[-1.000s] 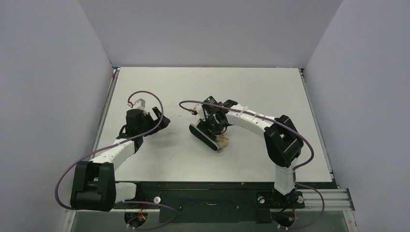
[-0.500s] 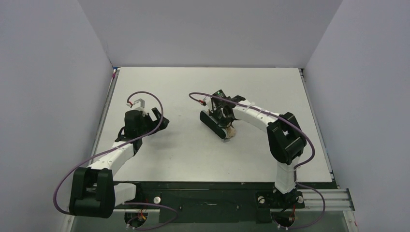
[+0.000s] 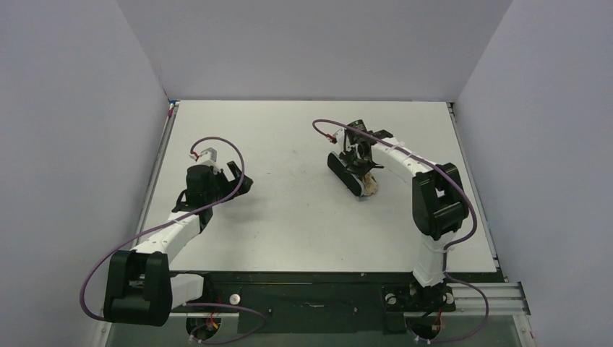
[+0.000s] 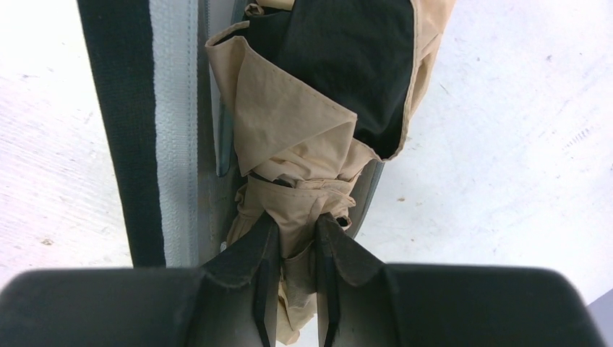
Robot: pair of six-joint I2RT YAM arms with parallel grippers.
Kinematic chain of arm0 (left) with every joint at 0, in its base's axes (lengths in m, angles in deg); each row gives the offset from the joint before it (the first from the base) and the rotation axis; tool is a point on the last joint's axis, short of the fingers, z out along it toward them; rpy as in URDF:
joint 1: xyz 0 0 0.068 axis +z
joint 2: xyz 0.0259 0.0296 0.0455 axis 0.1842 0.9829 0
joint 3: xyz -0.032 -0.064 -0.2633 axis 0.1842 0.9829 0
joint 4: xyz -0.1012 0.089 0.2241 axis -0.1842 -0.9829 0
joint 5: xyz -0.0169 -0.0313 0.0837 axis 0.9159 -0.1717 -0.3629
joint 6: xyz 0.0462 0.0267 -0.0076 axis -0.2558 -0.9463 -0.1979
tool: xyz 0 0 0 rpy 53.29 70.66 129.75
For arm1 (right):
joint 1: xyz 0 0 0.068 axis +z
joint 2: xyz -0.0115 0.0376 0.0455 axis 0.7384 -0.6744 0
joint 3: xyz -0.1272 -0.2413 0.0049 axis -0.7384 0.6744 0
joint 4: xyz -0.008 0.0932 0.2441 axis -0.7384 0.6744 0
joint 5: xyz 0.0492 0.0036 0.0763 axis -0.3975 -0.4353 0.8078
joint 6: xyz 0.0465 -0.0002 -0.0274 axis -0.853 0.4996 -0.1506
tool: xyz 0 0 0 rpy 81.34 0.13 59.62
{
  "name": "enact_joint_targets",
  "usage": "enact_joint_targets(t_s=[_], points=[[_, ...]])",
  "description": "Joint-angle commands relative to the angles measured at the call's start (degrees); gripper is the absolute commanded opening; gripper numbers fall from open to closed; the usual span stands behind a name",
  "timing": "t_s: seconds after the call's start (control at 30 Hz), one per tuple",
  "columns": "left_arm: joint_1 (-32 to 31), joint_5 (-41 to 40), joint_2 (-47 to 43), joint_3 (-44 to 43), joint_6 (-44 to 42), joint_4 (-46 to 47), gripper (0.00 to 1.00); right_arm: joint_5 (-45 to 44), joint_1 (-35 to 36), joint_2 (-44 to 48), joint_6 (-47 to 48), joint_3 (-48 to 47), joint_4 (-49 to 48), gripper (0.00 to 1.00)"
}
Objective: Open the umbrella
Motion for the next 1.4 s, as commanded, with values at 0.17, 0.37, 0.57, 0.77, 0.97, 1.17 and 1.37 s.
enact_joint_targets(t_s=[0.17,0.37,0.57,0.77,0.97,1.17,1.37], points=[[0.3,0.7,-0.4,-1.3,-1.5,1.9,0.97,-2.1,-2.6,7.0,3.2,-4.0,-2.3,0.0],[0.4,0.8,-0.1,-1.5,-1.6,2.0,0.97,-2.2,-4.1,9.1,3.2,-2.6,-5.5,0.0],[0.3,0.8,-0.1,-1.8,-1.6,2.0,0.97,0.8,-6.3,10.1,2.5,-7.1,-6.2,0.0],[0.3,0.2,-0.1,-2.6,-2.2,1.4,0.97,7.9,-6.5,11.2,1.7,-13.3,-3.9,0.0],[0.5,-0.6,-0.5,-4.6,-4.3,0.1,0.97,13.6,-1.4,12.5,-2.2,-15.3,-1.4,0.0],[2.8,-1.3,-1.6,-6.5,-5.7,-2.6,0.97,16.5,6.7,11.5,-9.2,-12.0,-3.3,0.0],[3.8,-1.0,-3.1,-6.6,-6.4,-3.0,0.97,14.4,13.1,7.5,-14.0,-7.9,-7.9,0.0]])
